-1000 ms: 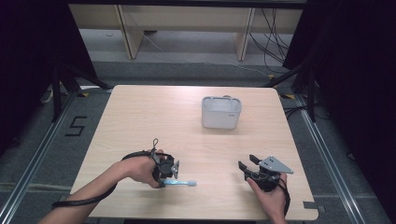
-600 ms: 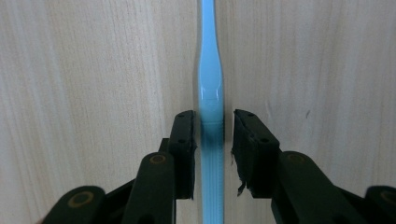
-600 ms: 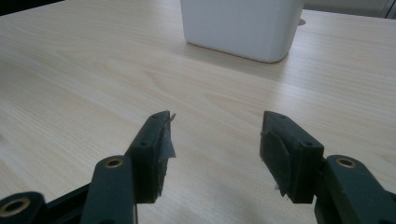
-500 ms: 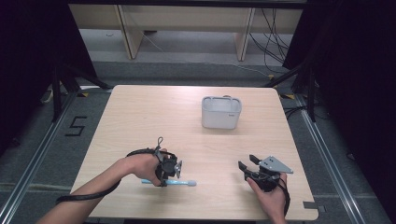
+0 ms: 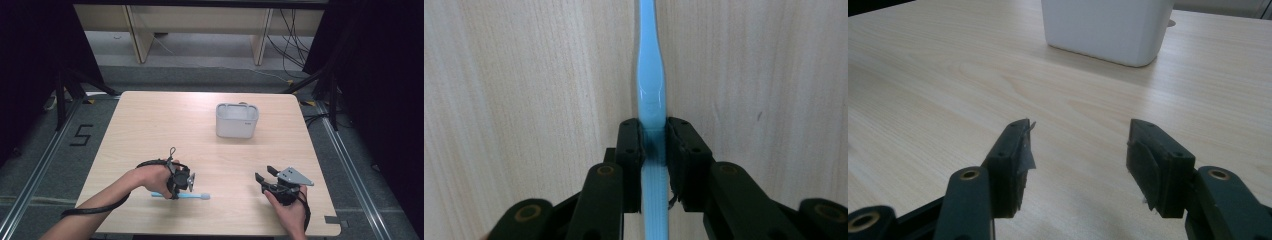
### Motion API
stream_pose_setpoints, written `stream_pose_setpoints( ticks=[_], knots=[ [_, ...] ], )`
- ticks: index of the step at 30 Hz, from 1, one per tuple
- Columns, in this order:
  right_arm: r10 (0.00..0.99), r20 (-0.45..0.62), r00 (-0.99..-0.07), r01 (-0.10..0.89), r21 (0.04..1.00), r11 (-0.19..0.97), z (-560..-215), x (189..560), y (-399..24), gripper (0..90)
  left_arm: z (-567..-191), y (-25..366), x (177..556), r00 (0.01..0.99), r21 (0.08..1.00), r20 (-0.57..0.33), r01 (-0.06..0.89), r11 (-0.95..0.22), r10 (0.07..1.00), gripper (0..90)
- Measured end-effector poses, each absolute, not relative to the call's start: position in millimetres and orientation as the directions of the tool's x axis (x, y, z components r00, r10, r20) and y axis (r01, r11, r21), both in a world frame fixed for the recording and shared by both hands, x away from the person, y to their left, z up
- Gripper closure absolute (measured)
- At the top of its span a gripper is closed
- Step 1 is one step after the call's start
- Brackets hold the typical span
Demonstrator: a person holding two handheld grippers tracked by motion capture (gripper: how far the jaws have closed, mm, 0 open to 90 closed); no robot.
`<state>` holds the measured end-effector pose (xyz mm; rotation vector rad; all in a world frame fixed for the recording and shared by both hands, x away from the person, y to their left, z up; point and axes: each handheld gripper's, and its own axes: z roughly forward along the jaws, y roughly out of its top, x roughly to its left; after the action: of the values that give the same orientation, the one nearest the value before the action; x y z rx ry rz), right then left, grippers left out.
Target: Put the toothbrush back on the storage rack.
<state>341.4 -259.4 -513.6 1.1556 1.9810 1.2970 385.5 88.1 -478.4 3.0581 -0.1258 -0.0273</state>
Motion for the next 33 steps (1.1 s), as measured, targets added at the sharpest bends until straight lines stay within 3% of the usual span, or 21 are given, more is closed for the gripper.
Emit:
stream_pose_setpoints(
  ticks=[20, 21, 22, 23, 24, 33],
  knots=[
    [0.857, 0.025, -0.515, 0.382, 0.902, 0.203, -513.3, 340.4, -259.4, 44.3, -466.6, 95.4, 379.4, 0.995, 0.185, 0.028, -0.097, -0.978, -0.093, 78.2],
    [0.856, 0.028, -0.515, 0.385, 0.901, 0.202, -513.4, 340.4, -259.1, 44.3, -465.0, 96.4, 376.3, 0.998, 0.231, 0.024, -0.061, -0.971, -0.057, 78.2],
    [0.857, 0.024, -0.515, 0.381, 0.902, 0.204, -513.3, 340.4, -259.4, 44.3, -461.8, 96.7, 378.2, 0.995, 0.216, 0.044, -0.093, -0.972, -0.085, 78.2],
    [0.857, 0.024, -0.515, 0.381, 0.902, 0.204, -513.3, 340.4, -259.4, 44.3, -462.2, 97.3, 375.5, 0.998, 0.252, 0.03, -0.056, -0.966, -0.051, 78.2],
    [0.856, 0.032, -0.515, 0.388, 0.9, 0.2, -513.1, 340.0, -259.1, 44.3, -459.1, 98.0, 377.6, 0.996, 0.236, 0.049, -0.09, -0.968, -0.081, 78.2],
    [0.862, 0.048, -0.505, 0.397, 0.899, 0.183, -513.2, 339.0, -257.7, 44.5, -450.8, 105.5, 377.8, 0.996, 0.328, 0.087, -0.064, -0.942, -0.037, 78.2]
  ],
)
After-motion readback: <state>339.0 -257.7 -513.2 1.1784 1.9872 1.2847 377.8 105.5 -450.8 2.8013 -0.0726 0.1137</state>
